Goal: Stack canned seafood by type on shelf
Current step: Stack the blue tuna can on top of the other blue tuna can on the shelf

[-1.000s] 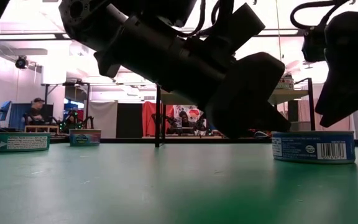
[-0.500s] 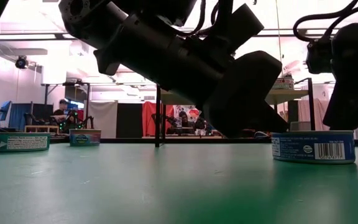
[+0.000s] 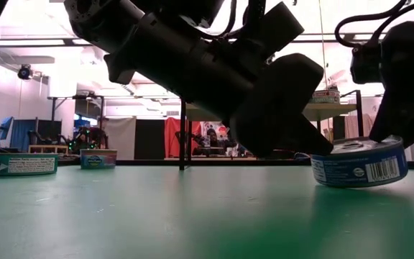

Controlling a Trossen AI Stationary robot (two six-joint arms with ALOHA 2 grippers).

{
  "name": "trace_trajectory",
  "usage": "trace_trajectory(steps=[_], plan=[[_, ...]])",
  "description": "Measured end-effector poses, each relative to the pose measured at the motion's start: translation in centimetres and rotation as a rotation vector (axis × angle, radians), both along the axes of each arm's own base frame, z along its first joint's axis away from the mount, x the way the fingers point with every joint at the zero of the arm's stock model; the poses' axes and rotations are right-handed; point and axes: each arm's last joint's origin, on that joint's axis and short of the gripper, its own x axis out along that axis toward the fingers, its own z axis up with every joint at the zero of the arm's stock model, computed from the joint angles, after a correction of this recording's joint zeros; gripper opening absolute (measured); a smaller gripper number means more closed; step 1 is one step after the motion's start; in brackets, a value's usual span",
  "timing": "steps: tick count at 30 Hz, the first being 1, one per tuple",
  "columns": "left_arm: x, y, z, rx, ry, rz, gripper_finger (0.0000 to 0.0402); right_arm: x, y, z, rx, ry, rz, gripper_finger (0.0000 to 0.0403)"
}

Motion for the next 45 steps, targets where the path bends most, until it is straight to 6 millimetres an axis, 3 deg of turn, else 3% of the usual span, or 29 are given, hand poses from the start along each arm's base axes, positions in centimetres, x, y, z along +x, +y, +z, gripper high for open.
trace_trajectory(steps=[17, 21, 27, 39, 45], plan=[[-0.1, -0.2, -0.3, -0.003, 0.009, -0.008, 0.0000, 2.4, 0.2, -0.9, 0.072, -0.065, 0.087, 0.0274], [-0.1, -0.2, -0.3, -0.003, 0.008, -0.007, 0.0000, 2.4, 0.2, -0.7, 0.080, -0.075, 0.082, 0.0231], [-0.3, -0.1, -0.8, 0.018, 0.018, 0.012, 0.0000, 2.3, 0.2, -0.6, 0.074, -0.077, 0.094, 0.0124], [-1.3, -0.5, 2.5, 0.140, -0.065, 0.010, 0.0000, 1.3, -0.5, 1.7, 0.002, -0.149, 0.126, 0.0126], [-4.2, 0.6, 4.2, 0.128, -0.162, 0.006, 0.0000, 1.1, -0.9, 2.9, -0.083, -0.228, 0.122, 0.0126]])
